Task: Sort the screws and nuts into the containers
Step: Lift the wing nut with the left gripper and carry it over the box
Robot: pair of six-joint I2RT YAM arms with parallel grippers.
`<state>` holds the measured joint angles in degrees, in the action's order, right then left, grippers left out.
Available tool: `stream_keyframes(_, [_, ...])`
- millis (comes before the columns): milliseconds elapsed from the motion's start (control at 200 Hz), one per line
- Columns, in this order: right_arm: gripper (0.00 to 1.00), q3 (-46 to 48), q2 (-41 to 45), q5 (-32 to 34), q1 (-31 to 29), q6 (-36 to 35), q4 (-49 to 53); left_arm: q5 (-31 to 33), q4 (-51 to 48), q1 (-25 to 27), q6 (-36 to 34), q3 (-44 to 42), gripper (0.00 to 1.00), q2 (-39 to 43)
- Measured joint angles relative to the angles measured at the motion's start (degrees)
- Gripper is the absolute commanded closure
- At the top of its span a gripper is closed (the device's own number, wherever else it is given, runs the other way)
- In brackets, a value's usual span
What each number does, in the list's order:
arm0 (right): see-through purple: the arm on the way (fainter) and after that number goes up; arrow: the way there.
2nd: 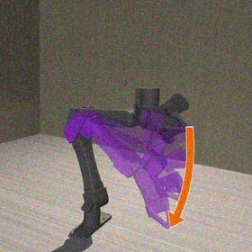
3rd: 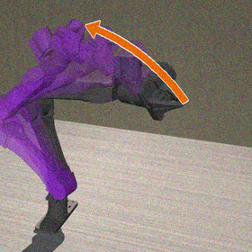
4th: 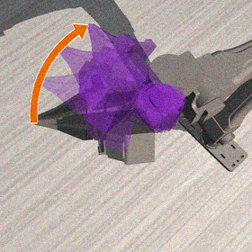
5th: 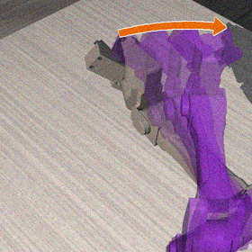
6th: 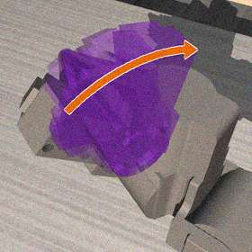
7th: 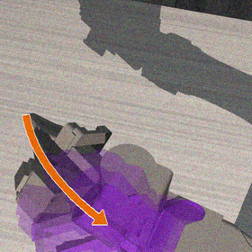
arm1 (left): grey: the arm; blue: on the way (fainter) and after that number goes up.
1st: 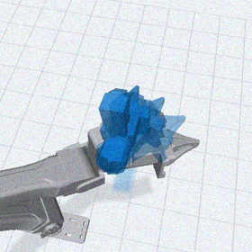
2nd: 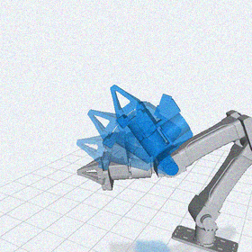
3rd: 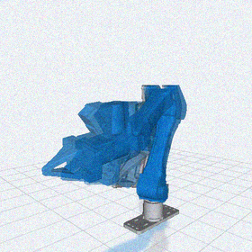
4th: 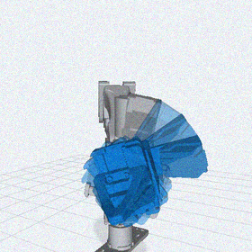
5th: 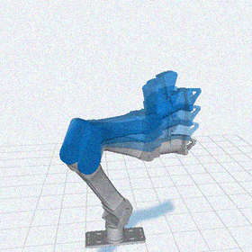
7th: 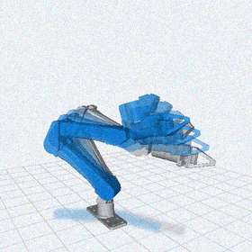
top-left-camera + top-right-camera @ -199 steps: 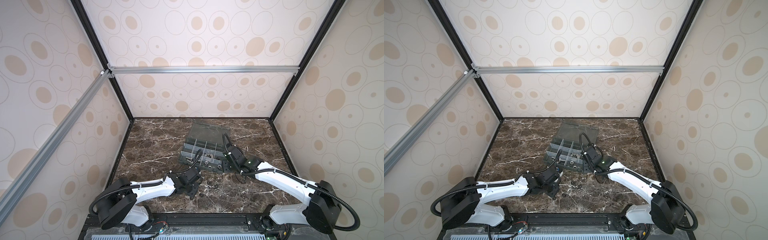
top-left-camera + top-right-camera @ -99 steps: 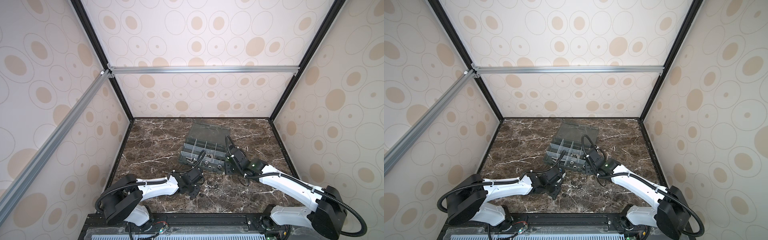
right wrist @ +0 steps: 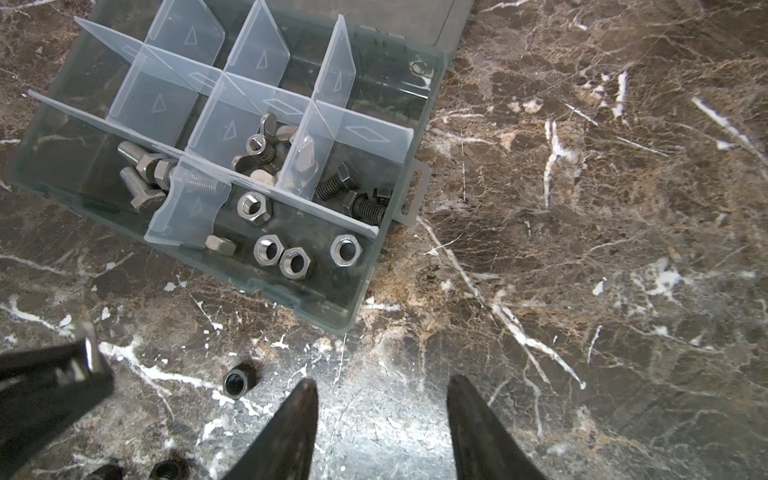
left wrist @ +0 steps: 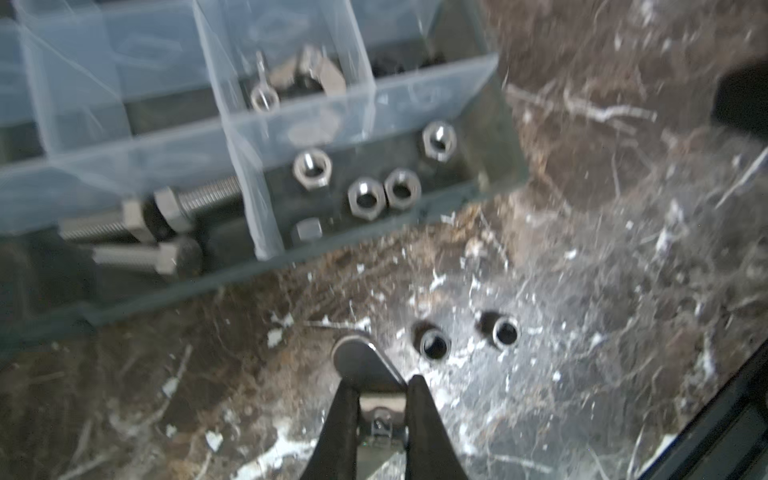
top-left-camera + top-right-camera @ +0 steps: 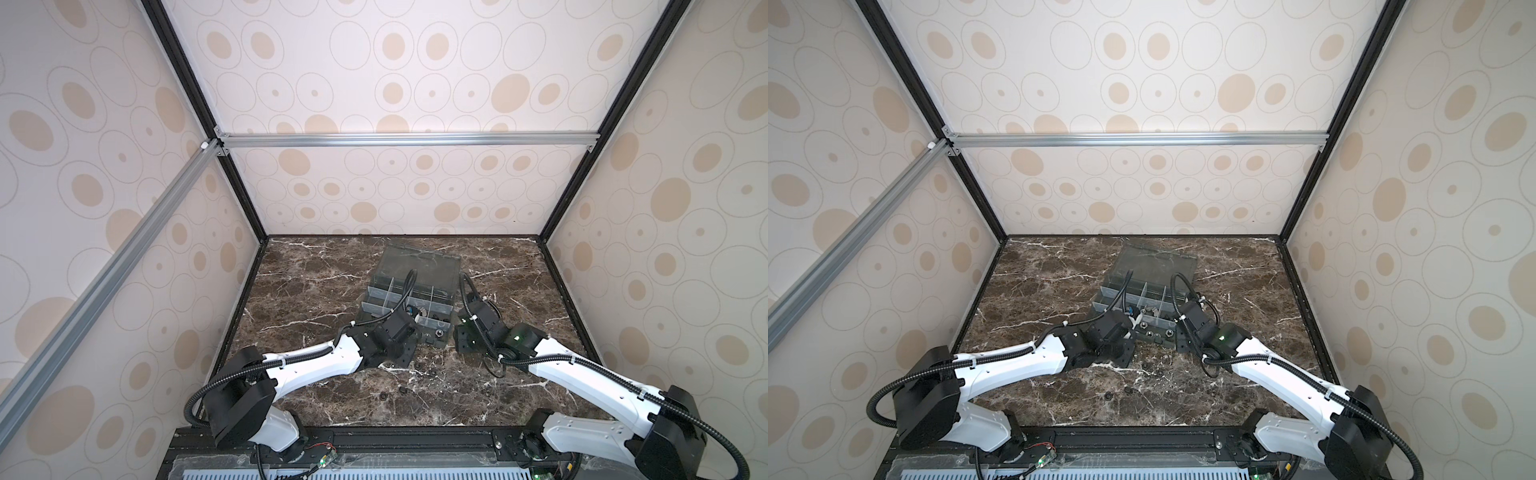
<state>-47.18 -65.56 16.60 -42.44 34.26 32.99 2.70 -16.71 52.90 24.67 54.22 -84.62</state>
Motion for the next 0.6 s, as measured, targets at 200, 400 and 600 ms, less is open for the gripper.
stream_keyframes(200, [0.46,0.0,0.0,-0.2,0.0,-0.7,0.2,0.2,5.5,-7.5,-0.5,7.6,0.87,-8.0])
stream_keyframes(400, [0.46,0.0,0.0,-0.3,0.0,-1.1,1.0,-1.4,7.8,-10.9,-0.5,16.6,0.86,-18.6])
stream_keyframes(600, [0.46,0.0,0.0,-0.3,0.0,-1.1,1.7,-3.5,9.8,-10.9,-0.4,18.5,0.85,-22.2])
